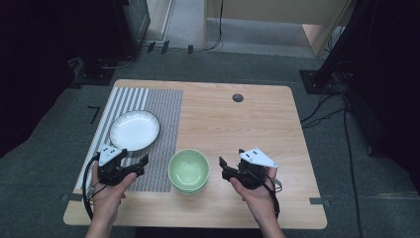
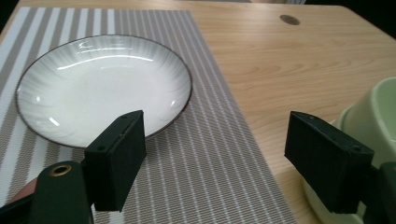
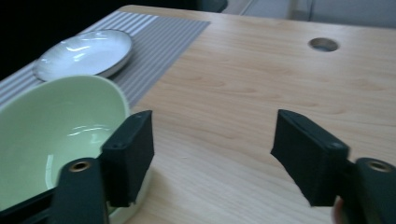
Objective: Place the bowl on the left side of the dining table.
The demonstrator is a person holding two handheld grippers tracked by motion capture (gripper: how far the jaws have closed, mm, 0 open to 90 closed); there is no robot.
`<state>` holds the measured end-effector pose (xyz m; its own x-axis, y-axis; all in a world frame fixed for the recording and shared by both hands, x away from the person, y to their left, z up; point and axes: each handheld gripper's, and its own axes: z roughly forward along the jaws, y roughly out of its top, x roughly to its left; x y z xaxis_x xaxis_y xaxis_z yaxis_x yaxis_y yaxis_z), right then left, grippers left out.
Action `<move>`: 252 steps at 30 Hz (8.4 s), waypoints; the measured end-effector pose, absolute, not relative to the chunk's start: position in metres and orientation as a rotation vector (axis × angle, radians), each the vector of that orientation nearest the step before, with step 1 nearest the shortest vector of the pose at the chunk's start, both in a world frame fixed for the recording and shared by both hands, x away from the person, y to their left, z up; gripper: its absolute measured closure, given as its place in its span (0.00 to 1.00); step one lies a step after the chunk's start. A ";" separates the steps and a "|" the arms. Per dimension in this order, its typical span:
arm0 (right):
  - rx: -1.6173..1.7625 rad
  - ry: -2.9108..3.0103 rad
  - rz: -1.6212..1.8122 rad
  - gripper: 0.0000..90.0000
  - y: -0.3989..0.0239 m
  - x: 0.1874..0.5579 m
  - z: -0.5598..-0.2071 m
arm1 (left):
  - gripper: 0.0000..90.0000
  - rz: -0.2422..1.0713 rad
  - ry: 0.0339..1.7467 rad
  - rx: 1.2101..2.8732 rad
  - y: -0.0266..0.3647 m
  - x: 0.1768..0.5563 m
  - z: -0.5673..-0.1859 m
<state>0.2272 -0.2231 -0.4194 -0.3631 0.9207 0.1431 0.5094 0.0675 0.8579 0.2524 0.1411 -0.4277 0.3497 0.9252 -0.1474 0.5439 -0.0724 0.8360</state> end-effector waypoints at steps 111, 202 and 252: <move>1.083 1.866 1.183 0.97 -0.158 0.210 -0.428 | 0.93 0.447 1.122 1.903 0.043 0.251 -0.436; 1.447 1.770 1.157 0.17 -0.289 0.209 -0.475 | 0.93 0.533 1.152 1.638 0.091 0.247 -0.408; 1.630 1.772 0.924 0.16 -0.351 0.215 -0.522 | 0.93 0.561 1.346 1.479 0.164 0.282 -0.414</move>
